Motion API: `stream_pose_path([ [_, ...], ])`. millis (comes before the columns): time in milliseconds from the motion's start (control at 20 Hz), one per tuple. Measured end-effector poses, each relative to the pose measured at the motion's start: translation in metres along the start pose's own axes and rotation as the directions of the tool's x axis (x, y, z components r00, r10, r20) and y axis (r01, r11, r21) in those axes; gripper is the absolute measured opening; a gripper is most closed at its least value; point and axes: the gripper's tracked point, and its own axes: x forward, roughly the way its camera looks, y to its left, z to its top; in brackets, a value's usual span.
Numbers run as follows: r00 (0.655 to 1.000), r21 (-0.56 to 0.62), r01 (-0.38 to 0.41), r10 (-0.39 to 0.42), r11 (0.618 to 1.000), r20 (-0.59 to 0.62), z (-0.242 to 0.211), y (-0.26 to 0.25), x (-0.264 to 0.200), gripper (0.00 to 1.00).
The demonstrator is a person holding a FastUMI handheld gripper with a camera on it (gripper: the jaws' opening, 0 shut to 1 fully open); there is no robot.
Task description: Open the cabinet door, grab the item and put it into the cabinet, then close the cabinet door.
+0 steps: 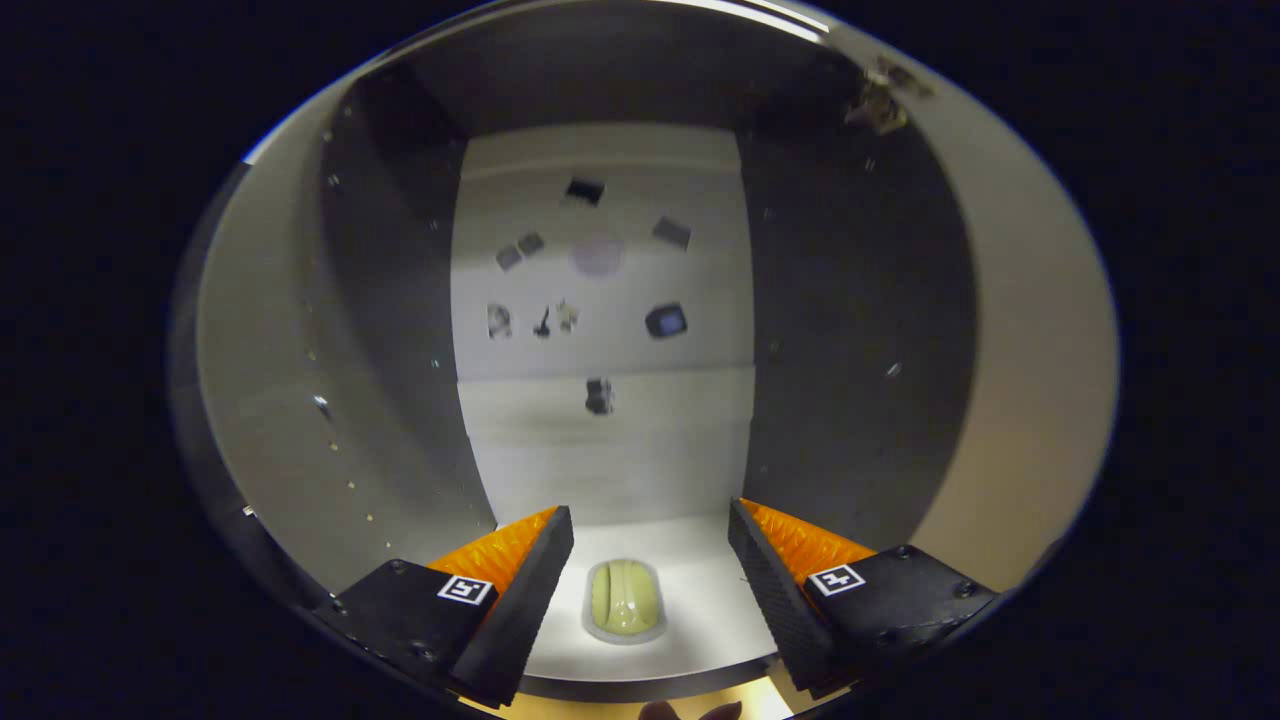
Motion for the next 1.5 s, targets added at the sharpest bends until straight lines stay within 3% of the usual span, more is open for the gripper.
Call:
stream_pose_path([
  [350,0.973,-0.023,0.049,-0.043,0.999,0.225,0.080,-0.030,-0.124,0.99],
  [800,0.926,-0.036,0.119,-0.098,0.992,0.364,0.120,-0.079,-0.284,0.97],
  [1000,0.897,-0.004,0.191,-0.172,0.982,0.408,0.137,-0.121,-0.347,0.97],
  [1300,0.866,-0.021,0.319,-0.282,0.948,0.413,0.132,-0.190,-0.391,0.97],
  [1500,0.831,-0.054,0.470,-0.421,0.881,0.364,0.103,-0.262,-0.391,0.97],
])
